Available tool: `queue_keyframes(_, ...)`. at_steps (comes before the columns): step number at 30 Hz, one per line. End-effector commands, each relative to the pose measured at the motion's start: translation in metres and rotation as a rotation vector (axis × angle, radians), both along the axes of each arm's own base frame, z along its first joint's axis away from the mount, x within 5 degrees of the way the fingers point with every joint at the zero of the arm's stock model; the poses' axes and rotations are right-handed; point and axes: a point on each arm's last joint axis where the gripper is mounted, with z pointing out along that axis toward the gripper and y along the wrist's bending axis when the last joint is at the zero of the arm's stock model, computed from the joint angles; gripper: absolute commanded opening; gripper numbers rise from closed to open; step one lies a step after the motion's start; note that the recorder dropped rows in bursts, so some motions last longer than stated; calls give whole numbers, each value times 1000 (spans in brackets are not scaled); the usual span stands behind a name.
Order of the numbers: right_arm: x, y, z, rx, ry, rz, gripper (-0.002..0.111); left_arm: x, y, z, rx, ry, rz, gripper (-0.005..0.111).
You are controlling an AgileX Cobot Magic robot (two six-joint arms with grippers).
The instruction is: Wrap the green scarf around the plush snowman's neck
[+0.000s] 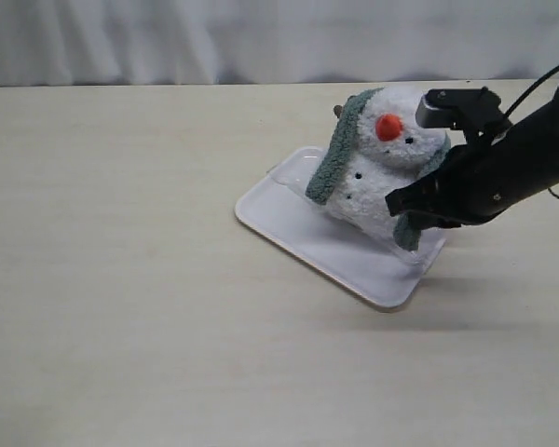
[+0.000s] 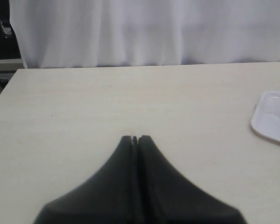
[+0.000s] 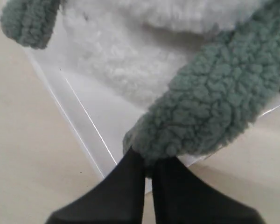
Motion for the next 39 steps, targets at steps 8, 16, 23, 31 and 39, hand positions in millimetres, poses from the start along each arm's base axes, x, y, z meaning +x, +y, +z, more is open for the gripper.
queue_keyframes(8, 10, 6, -22, 33, 14, 64, 4, 0, 0, 0, -8, -8, -1, 0)
queue_keyframes(16, 12, 12, -8, 65, 85, 134, 45, 0, 0, 0, -8, -8, -1, 0)
queue_keyframes(23, -1, 22, 21, 156, 364, 239, 57, 0, 0, 0, -8, -8, -1, 0)
queue_keyframes(31, -11, 32, 45, 238, 371, 320, 57, 0, 0, 0, -8, -8, -1, 0)
queue_keyframes(39, -12, 20, 89, 127, -2, 292, 36, 0, 0, 0, -8, -8, -1, 0)
